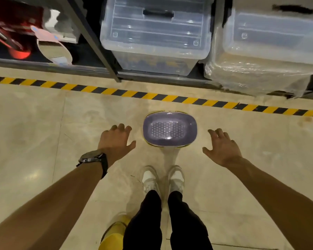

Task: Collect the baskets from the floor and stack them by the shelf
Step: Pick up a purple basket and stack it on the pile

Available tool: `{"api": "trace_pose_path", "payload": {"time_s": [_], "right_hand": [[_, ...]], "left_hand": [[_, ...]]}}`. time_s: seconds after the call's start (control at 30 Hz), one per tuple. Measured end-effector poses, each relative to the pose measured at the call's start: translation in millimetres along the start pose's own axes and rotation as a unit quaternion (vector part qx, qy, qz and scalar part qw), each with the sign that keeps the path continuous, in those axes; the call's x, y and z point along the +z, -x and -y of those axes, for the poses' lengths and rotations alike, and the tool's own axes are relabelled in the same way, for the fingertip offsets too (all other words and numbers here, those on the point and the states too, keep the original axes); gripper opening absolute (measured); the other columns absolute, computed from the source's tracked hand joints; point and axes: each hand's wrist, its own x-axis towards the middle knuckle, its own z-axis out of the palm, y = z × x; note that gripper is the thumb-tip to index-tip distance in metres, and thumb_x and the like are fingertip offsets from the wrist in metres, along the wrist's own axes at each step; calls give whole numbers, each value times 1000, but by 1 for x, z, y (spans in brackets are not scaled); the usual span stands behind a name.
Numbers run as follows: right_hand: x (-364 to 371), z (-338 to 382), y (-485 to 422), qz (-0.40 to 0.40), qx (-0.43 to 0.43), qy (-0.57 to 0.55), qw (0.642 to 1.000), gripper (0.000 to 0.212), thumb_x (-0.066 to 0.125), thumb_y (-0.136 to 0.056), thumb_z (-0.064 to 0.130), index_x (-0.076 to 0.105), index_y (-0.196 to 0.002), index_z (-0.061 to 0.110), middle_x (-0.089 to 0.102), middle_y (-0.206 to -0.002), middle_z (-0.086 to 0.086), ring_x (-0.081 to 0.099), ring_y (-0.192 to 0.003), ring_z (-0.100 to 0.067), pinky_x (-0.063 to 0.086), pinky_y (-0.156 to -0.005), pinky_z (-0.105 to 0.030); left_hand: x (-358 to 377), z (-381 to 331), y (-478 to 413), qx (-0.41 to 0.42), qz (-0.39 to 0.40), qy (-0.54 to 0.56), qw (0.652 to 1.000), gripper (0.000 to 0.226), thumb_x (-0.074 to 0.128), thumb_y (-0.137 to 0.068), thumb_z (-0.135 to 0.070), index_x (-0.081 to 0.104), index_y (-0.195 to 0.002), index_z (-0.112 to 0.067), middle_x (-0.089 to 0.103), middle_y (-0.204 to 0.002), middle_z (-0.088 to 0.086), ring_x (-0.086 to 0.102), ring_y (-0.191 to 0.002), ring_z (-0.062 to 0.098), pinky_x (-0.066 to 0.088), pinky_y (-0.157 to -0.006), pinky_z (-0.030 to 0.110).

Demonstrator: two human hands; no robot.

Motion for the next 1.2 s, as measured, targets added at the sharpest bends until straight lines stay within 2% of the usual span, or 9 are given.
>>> {"api": "trace_pose_path", "payload": {"time_s": [0.3, 0.5, 0.6, 0.67, 0.8, 0.93, 1.0, 1.07, 1.2], "right_hand": [[118, -11, -130, -33, 15, -80, 996, 71, 64, -89, 42, 35, -145, 10, 44, -140, -13, 46, -126, -33, 46, -94, -48], [173, -27, -199, -74, 2, -115, 991, 73, 71, -85, 38, 37, -142, 7, 49, -133, -18, 49, -118, -38, 47, -90, -51], [192, -28, -220, -89, 14, -206, 974, 69, 72, -86, 33, 39, -140, 6, 49, -133, -18, 50, -118, -38, 48, -93, -53], [204, -25, -230, -118, 25, -316, 941, 54, 68, -89, 30, 46, -133, 8, 53, -128, -16, 55, -114, -33, 51, -94, -48], [220, -11, -244, -186, 101, -514, 831, 25, 51, -99, 36, 58, -106, 14, 58, -107, -14, 60, -100, -29, 49, -85, -36], [233, 0, -254, -182, 164, -627, 740, 26, 41, -103, 35, 59, -99, 16, 64, -115, -15, 59, -104, -26, 47, -97, -41], [238, 0, -258, -176, 185, -652, 714, 29, 41, -103, 36, 61, -103, 16, 63, -119, -11, 58, -107, -24, 47, -99, -38], [239, -1, -262, -160, 195, -678, 691, 33, 42, -100, 44, 63, -110, 20, 63, -120, -4, 60, -110, -20, 48, -101, -37], [243, -3, -267, -146, 210, -700, 667, 46, 43, -98, 55, 62, -123, 21, 64, -126, -2, 62, -115, -22, 48, -105, -43]], "left_hand": [[139, -11, -101, 15, 11, -25, 1000, 55, 45, -94, -59, 49, -134, -21, 60, -119, 2, 59, -103, 22, 50, -74, 35], [203, -18, -156, 9, -24, -35, 999, 42, 36, -105, -42, 47, -132, -13, 62, -117, 8, 61, -100, 28, 42, -70, 37], [218, -21, -175, -13, -47, 25, 999, 41, 31, -107, -39, 48, -130, -10, 63, -114, 13, 62, -96, 35, 39, -67, 38], [227, -24, -184, -45, -68, 128, 988, 41, 27, -108, -37, 52, -123, -8, 64, -109, 16, 60, -92, 41, 42, -69, 42], [248, -40, -198, -164, -132, 335, 919, 41, 25, -109, -35, 52, -92, -9, 62, -89, 12, 52, -78, 37, 36, -67, 38], [267, -57, -212, -305, -170, 502, 791, 51, 28, -107, -43, 53, -76, -12, 60, -80, 8, 52, -77, 31, 41, -71, 38], [274, -62, -216, -357, -171, 561, 727, 56, 32, -104, -53, 54, -68, -16, 60, -72, 1, 55, -74, 26, 48, -73, 39], [279, -65, -218, -389, -180, 590, 684, 59, 37, -98, -62, 53, -62, -18, 59, -64, -4, 56, -66, 21, 50, -67, 36], [286, -68, -221, -400, -194, 604, 662, 65, 43, -90, -71, 37, -52, -19, 40, -45, -8, 38, -48, 14, 37, -52, 30]]}}
